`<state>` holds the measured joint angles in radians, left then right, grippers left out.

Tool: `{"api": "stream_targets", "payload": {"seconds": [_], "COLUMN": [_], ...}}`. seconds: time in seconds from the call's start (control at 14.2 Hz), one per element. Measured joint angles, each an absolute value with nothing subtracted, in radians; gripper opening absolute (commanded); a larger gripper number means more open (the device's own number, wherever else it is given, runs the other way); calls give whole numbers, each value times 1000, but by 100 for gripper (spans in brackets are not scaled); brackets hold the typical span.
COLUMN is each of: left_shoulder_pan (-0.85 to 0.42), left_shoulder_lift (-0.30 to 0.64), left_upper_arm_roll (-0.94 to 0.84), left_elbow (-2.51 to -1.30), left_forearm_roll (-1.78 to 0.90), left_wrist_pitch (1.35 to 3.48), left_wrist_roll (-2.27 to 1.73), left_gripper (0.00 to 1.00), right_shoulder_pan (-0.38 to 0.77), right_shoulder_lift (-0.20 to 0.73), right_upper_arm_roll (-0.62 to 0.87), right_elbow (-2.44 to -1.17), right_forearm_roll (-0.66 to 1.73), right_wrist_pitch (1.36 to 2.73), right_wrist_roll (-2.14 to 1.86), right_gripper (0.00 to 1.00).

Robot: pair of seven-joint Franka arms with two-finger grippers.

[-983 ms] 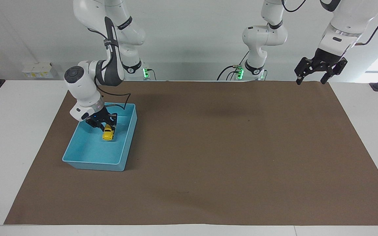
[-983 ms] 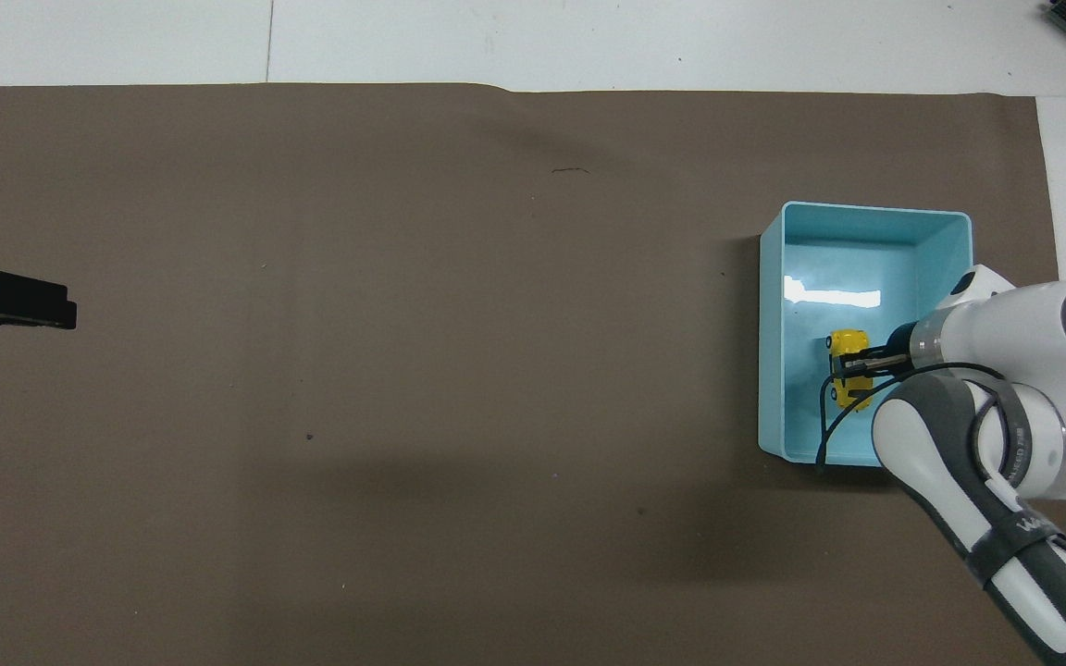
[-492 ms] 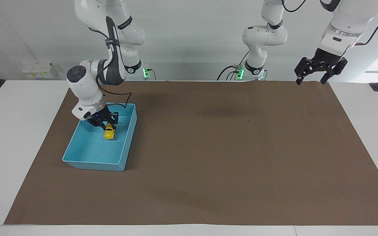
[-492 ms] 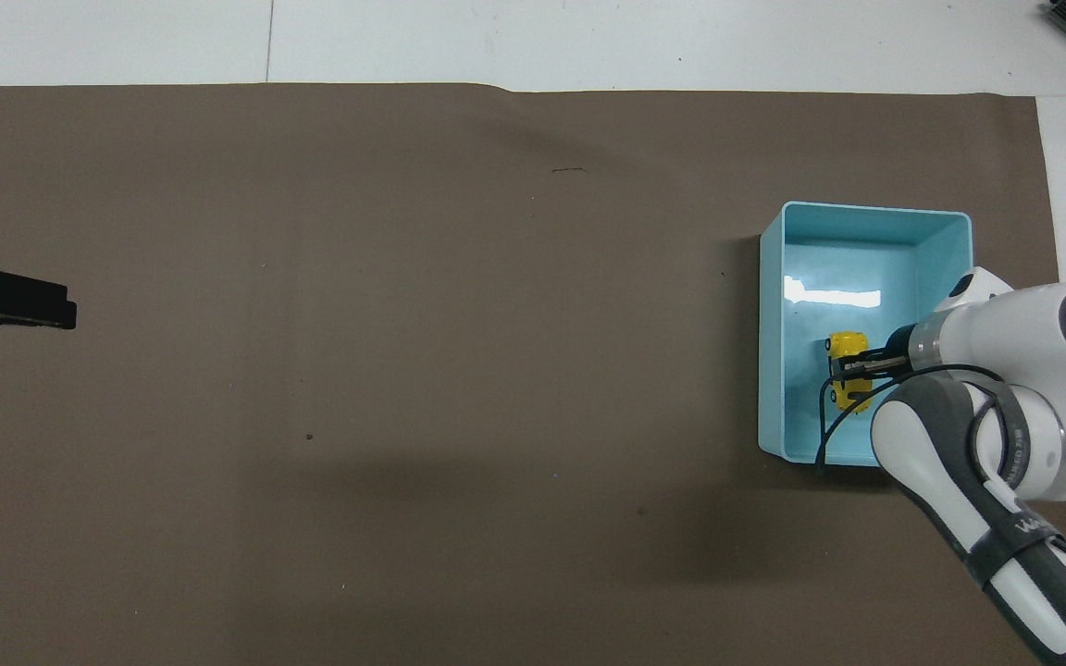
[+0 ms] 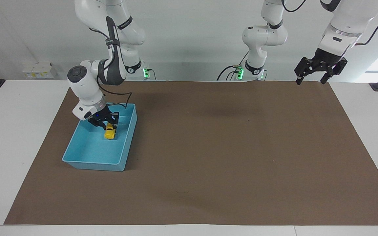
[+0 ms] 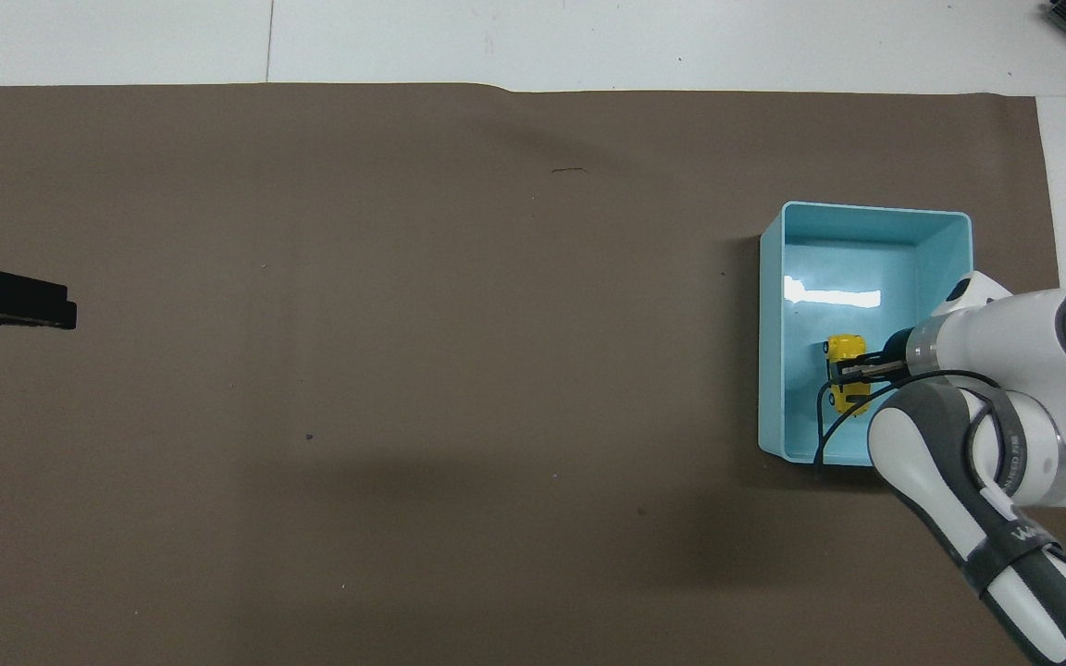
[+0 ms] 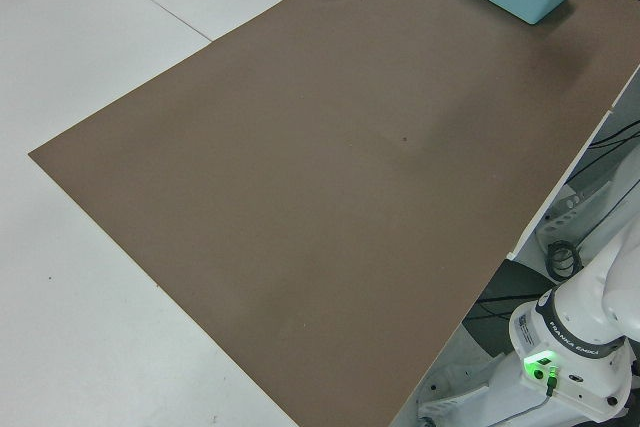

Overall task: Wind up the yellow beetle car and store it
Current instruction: 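Lower the car onto the bin floor and open the right gripper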

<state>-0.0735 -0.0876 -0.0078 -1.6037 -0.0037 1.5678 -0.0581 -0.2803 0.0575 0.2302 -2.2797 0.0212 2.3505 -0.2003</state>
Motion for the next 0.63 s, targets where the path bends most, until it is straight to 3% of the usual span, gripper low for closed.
{"api": "stream_targets", "payload": {"seconds": [0.63], "left_shoulder_pan": [-73], "left_shoulder_lift": [-88], "left_upper_arm_roll": [-8], "left_elbow": [-1604], "left_forearm_roll": [-4], "left_wrist_pitch": [1568], "left_wrist_roll": [-58], "left_gripper": [100], "right_shoulder_pan": [-260], "right_shoulder_lift": [64], "right_upper_arm_roll": [234], "right_elbow": [-2203], "right_forearm_roll": [21], "right_wrist_pitch": [2325], "right_wrist_roll": [-199], "right_gripper": [100]}}
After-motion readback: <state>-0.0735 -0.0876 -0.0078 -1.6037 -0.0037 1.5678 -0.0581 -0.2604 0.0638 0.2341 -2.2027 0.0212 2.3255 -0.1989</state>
